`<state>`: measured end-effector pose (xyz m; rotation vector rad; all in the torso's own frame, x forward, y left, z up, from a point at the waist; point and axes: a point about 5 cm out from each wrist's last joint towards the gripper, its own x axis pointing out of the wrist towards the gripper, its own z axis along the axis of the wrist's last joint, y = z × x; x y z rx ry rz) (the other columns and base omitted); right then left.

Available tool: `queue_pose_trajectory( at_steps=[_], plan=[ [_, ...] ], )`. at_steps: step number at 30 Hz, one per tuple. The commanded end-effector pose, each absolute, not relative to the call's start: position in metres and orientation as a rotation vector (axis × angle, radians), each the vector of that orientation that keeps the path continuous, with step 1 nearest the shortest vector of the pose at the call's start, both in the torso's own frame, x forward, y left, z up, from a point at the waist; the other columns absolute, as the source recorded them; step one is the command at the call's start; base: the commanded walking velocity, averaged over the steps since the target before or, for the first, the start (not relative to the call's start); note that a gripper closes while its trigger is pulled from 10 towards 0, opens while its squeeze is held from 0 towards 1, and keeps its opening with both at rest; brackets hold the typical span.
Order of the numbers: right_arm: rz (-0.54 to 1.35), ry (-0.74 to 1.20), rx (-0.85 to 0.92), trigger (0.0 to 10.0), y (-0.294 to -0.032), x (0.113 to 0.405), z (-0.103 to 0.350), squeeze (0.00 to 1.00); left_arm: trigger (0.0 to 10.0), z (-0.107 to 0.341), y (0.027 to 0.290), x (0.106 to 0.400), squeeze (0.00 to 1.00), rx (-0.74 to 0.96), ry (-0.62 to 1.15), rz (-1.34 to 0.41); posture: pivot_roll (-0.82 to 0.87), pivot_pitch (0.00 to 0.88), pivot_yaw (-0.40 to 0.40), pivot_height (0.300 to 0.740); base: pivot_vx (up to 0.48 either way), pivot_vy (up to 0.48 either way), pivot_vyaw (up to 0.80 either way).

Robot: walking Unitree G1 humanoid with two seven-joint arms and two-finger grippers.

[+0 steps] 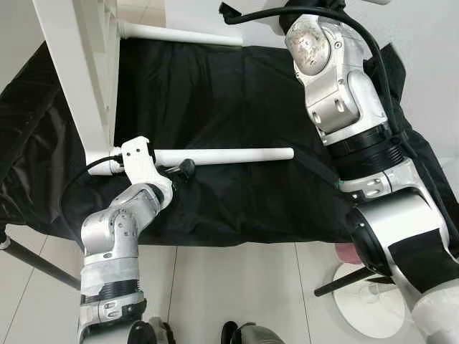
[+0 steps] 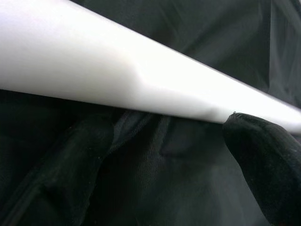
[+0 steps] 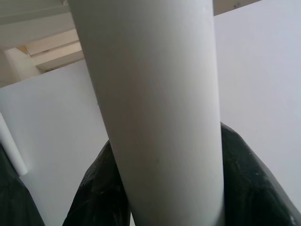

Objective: Building children table

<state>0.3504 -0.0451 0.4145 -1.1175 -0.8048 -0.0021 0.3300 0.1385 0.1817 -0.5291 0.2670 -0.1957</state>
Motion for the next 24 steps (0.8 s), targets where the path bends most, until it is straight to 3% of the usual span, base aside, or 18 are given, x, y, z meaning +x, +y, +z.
queue_pose_trajectory(
  at_steps=[1, 6, 17, 20, 21, 22, 23, 24],
  plan=[
    [0.02, -0.813, -0.847, 0.0, -0.053, 0.348, 0.429, 0.0, 10.0, 0.168, 0.139, 0.333, 0.0, -0.598, 0.31, -0.12, -0.01, 0.19, -0.044, 0.74, 0.0, 0.0, 0.0],
    [0.041, -0.788, -0.758, 0.0, -0.059, 0.35, 0.436, 0.0, 10.0, 0.182, 0.131, 0.34, 0.0, -0.69, 0.244, -0.105, -0.02, 0.191, -0.043, 0.74, 0.0, 0.0, 0.0],
    [0.054, -0.747, -0.598, 0.0, -0.079, 0.353, 0.452, 0.0, 10.0, 0.206, 0.117, 0.351, 0.0, -0.706, 0.168, -0.167, -0.03, 0.196, -0.041, 0.74, 0.0, 0.0, 0.0],
    [0.027, -0.738, -0.579, 0.0, -0.09, 0.357, 0.457, 0.0, 10.0, 0.229, 0.112, 0.357, 0.0, -0.738, 0.059, -0.189, -0.04, 0.198, -0.038, 0.74, 0.0, 0.0, 0.0],
    [0.01, -0.731, -0.577, 0.0, -0.095, 0.359, 0.457, 0.0, 5.4, 0.241, 0.112, 0.357, 0.0, -0.745, -0.001, -0.203, -0.04, 0.198, -0.036, 0.74, 0.0, 0.0, 0.0],
    [0.01, -0.731, -0.577, 0.0, -0.095, 0.359, 0.457, 0.0, 5.4, 0.241, 0.112, 0.357, 0.0, -0.745, -0.001, -0.203, -0.04, 0.198, -0.036, 0.74, 0.0, 0.0, 0.0],
    [-0.006, -0.721, -0.559, 0.0, -0.103, 0.36, 0.458, 0.0, 0.0, 0.257, 0.114, 0.356, 0.0, -0.729, -0.082, -0.229, -0.04, 0.199, -0.035, 0.74, 0.0, 0.0, 0.0],
    [-0.006, -0.721, -0.559, 0.0, -0.103, 0.36, 0.458, 0.0, 0.0, 0.257, 0.114, 0.356, 0.0, -0.729, -0.082, -0.229, -0.04, 0.199, -0.035, 0.74, 0.0, 0.0, 0.0]
  ],
)
